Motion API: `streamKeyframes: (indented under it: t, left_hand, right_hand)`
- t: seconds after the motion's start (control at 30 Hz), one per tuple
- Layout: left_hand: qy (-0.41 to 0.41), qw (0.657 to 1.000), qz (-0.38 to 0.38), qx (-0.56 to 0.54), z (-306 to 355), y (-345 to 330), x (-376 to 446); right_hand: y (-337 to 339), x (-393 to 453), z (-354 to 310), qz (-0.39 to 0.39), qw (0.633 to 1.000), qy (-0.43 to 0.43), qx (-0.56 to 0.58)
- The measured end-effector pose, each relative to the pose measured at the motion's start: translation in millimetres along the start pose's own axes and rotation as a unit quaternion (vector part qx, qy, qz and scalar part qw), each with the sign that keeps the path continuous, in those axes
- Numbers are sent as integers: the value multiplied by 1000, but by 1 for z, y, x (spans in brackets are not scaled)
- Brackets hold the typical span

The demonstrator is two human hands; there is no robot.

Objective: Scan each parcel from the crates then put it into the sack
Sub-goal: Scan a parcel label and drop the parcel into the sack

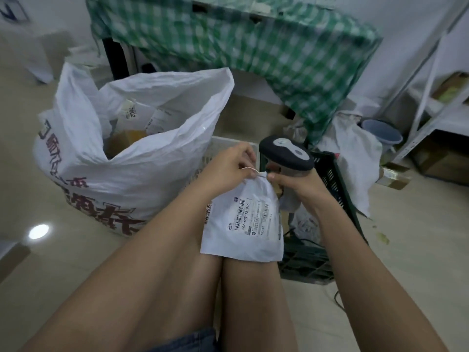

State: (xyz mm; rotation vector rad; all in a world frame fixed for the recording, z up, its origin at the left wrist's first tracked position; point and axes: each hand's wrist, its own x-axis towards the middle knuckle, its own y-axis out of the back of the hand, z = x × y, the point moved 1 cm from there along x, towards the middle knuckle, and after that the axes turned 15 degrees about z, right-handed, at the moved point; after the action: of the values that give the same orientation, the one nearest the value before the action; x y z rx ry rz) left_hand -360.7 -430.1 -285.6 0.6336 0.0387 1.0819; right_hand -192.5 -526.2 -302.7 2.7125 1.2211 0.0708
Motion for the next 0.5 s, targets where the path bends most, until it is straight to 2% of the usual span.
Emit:
streamKeyframes:
  t: [0.17,0.23,0.3,0.4,0.47,0.5]
  left_hand:
    - [-2,999,51,4,10,-11,10]
    - [-2,998,56,8,11,-14,13]
    - [1,997,74,-4,7,-16,14]
    - [-5,979,196,65,-9,-13,12]
    - [59,960,252,106,-26,-9,5]
    - [118,957,247,93,-38,-11,3]
  right_hand:
    - [3,5,-5,-21,1000,12,-9]
    - [-1,5,-4,-5,1000,1,-16]
    - [-5,6,-4,48,999,-8,-14]
    - [-3,12,-5,153,986,-40,61]
    - [4,18,-8,221,961,-71,150]
    - [7,21,-9,249,949,-78,177]
